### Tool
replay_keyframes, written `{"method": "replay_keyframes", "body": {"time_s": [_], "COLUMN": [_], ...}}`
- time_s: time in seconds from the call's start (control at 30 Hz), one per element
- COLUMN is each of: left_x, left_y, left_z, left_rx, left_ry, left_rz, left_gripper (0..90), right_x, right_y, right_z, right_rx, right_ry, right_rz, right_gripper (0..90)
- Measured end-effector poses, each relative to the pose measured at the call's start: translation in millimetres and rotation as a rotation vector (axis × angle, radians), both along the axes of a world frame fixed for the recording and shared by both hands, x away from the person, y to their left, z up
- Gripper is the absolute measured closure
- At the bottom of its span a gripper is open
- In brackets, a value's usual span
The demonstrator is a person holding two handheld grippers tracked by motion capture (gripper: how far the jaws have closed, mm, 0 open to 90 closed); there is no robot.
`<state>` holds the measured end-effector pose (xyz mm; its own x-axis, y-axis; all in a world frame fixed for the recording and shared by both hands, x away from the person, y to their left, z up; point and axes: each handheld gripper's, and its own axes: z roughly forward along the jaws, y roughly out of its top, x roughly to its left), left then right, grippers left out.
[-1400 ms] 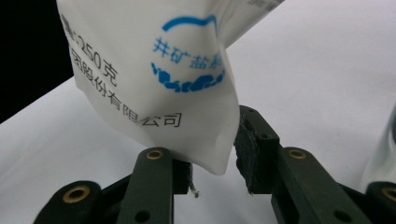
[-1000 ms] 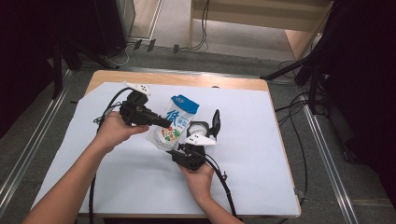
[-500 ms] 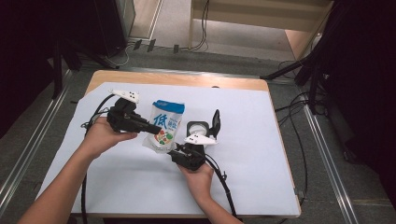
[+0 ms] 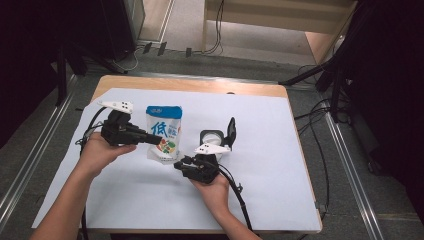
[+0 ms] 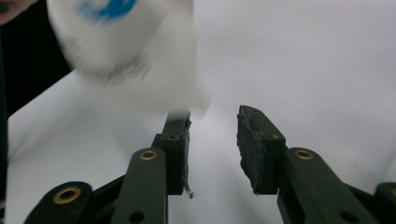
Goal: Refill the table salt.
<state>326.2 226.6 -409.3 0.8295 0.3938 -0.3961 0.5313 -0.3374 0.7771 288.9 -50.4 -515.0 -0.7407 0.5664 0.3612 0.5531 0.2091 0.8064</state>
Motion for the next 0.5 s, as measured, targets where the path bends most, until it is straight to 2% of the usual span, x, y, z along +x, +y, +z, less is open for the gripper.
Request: {"method": "replay_keyframes", "body": {"time_s": [0.07,0.2,0.3,0.33,0.37,0.5], "left_x": [0.5,1.6,4.5,5.6,6.4,15.0], "left_y": [4.7,12.1,14.6,15.6,16.0,19.1], "left_z": [0.3,-1.8,-4.4,-6.1,-7.2,-14.0], "left_rx": [0.006,-0.002,0.033,0.05,0.054,0.09], "left_ry": [-0.008,-0.016,-0.021,-0.041,-0.045,-0.035], "left_rz": [0.031,0.072,0.105,0.126,0.131,0.182], "left_gripper": [89.7,89.6,89.6,89.6,89.6,89.5], "right_x": [-2.7,-5.2,-6.0,-6.1,-7.2,-10.8], "right_y": [-4.1,-13.6,-21.6,-23.5,-26.5,-38.0], "right_z": [1.5,7.2,11.5,13.3,16.4,23.0], "right_rx": [-0.014,-0.01,0.005,0.009,0.007,-0.015], "right_ry": [-0.012,0.002,0.012,0.018,0.011,-0.004], "right_rz": [0.002,0.014,0.043,0.061,0.082,0.105], "right_gripper": [65.2,64.4,61.6,61.0,60.5,59.8]}}
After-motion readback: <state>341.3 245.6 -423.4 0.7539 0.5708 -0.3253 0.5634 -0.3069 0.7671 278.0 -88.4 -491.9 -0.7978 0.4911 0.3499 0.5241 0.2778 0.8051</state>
